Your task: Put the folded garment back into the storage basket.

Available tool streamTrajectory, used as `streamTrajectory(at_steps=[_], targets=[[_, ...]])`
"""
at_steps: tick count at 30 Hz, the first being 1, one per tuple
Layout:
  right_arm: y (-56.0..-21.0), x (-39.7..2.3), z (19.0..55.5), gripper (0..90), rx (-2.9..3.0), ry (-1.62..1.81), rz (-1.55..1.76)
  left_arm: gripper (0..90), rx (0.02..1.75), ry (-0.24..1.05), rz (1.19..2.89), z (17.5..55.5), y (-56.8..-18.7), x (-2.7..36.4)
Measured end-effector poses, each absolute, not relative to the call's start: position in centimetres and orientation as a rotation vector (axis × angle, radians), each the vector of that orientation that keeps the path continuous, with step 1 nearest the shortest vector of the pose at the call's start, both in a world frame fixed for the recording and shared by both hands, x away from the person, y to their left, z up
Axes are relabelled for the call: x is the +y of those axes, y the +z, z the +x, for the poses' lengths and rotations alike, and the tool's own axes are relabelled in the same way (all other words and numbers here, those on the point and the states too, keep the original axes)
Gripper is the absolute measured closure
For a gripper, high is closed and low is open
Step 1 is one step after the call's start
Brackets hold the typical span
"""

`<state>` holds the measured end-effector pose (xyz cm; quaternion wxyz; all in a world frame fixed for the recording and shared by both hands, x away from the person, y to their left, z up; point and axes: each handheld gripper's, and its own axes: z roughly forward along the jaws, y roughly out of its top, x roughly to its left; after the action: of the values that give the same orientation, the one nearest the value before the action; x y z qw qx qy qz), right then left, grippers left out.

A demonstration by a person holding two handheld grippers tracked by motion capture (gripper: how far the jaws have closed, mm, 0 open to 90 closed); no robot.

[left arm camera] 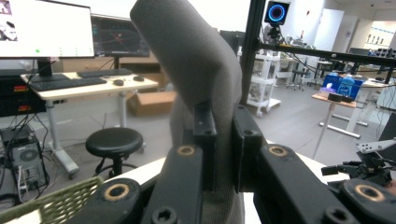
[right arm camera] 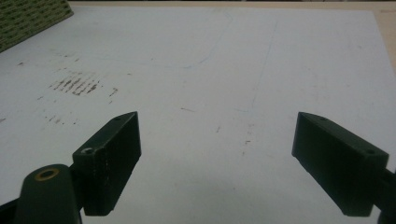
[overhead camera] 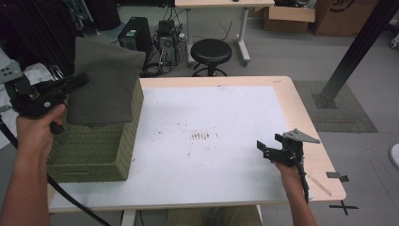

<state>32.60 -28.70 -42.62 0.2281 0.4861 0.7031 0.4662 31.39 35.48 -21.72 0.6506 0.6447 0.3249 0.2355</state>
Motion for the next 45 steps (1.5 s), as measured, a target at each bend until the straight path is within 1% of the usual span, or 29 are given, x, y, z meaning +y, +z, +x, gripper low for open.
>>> streamTrajectory(at_steps=[6, 9, 11, 12, 13, 14, 15, 16, 17, 21, 23, 25, 31, 38, 45], targets=[[-42.6, -28.3, 32.5, 15.5, 1.933, 1.273, 1.344, 83.3, 0.774, 0.532, 1.455, 31.1, -22.4, 37.4], [-42.5, -27.9, 32.5, 15.5, 1.937, 1.274, 1.342, 83.3, 0.818, 0.524, 1.435, 31.2, -23.1, 38.6], [-42.5, -27.7, 32.4, 15.5, 1.942, 1.275, 1.338, 83.2, 0.880, 0.525, 1.413, 31.5, -24.2, 39.4], [-42.4, -27.5, 32.4, 15.6, 1.946, 1.273, 1.336, 82.9, 0.931, 0.535, 1.398, 31.7, -25.0, 39.9], [-42.4, -27.4, 32.4, 15.6, 1.951, 1.270, 1.330, 80.6, 1.004, 0.549, 1.384, 31.9, -25.8, 40.5], [-42.4, -27.2, 32.4, 15.6, 1.957, 1.269, 1.328, 66.7, 1.108, 0.571, 1.346, 32.1, -26.7, 41.0], [-42.4, -27.1, 32.3, 15.6, 1.961, 1.266, 1.324, 44.5, 1.192, 0.576, 1.288, 32.2, -27.5, 41.7], [-42.3, -27.0, 32.3, 15.6, 1.966, 1.268, 1.319, 40.0, 1.228, 0.578, 1.234, 32.0, -28.3, 42.2], [-42.3, -27.0, 32.2, 15.6, 1.968, 1.276, 1.316, 40.2, 1.261, 0.593, 1.206, 31.9, -28.9, 42.5], [-42.0, -27.1, 32.1, 15.5, 1.965, 1.289, 1.306, 31.5, 1.292, 0.598, 1.193, 31.7, -29.7, 42.5], [-42.0, -27.2, 32.2, 15.4, 1.962, 1.290, 1.310, 22.3, 1.304, 0.616, 1.201, 31.7, -29.4, 42.0], [-41.9, -27.1, 32.2, 15.4, 1.961, 1.295, 1.310, 16.4, 1.298, 0.631, 1.205, 31.8, -29.0, 41.3], [-41.6, -26.7, 32.3, 15.4, 1.961, 1.310, 1.289, 15.5, 1.234, 0.651, 1.260, 31.9, -28.1, 38.8], [-40.9, -26.7, 32.7, 15.2, 1.940, 1.327, 1.268, 15.5, 1.171, 0.674, 1.316, 31.8, -27.7, 34.9], [-40.4, -26.8, 33.2, 15.1, 1.919, 1.340, 1.263, 15.6, 1.138, 0.668, 1.315, 32.1, -28.0, 31.0]])
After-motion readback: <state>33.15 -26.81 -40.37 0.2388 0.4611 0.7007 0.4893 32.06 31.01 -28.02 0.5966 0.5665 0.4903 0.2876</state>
